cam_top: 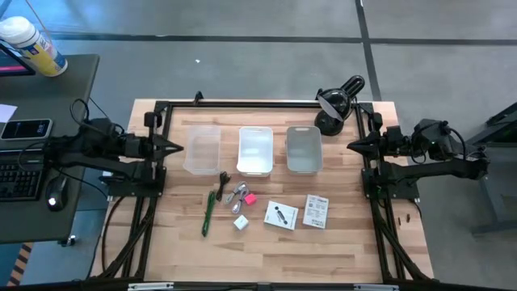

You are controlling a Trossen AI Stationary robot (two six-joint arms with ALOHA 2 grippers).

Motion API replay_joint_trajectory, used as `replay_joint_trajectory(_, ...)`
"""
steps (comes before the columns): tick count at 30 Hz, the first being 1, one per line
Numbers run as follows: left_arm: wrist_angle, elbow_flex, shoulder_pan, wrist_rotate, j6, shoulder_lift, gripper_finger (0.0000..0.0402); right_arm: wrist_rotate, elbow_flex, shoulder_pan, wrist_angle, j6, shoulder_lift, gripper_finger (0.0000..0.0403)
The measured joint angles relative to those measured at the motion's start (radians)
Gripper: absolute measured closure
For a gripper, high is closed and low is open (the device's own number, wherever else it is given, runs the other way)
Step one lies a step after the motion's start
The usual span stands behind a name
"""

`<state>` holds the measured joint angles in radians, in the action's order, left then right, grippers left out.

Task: Pick and place items into bin
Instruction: Put the green USB cord into the transparent bin

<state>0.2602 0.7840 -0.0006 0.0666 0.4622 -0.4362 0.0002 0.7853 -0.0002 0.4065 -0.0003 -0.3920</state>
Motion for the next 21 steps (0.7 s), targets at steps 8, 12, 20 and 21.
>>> replay_joint_trajectory(8,-0.193,0.0,0.0,-0.028,-0.098,-0.076,0.0401,0.0,0.0,0.0,-0.001,0.0,0.0,0.0396)
replay_joint_trajectory(12,-0.305,0.0,0.0,-0.071,-0.161,-0.116,0.0401,0.0,0.0,0.0,-0.095,0.084,-0.013,0.0396)
replay_joint_trajectory(20,-0.465,0.147,-0.001,-0.265,-0.065,-0.26,0.0401,0.042,0.0,-0.001,-0.567,0.224,-0.087,0.0396)
replay_joint_trajectory(21,-0.425,0.193,-0.001,-0.274,-0.033,-0.287,0.0401,0.065,0.0,-0.002,-0.596,0.183,-0.095,0.0396)
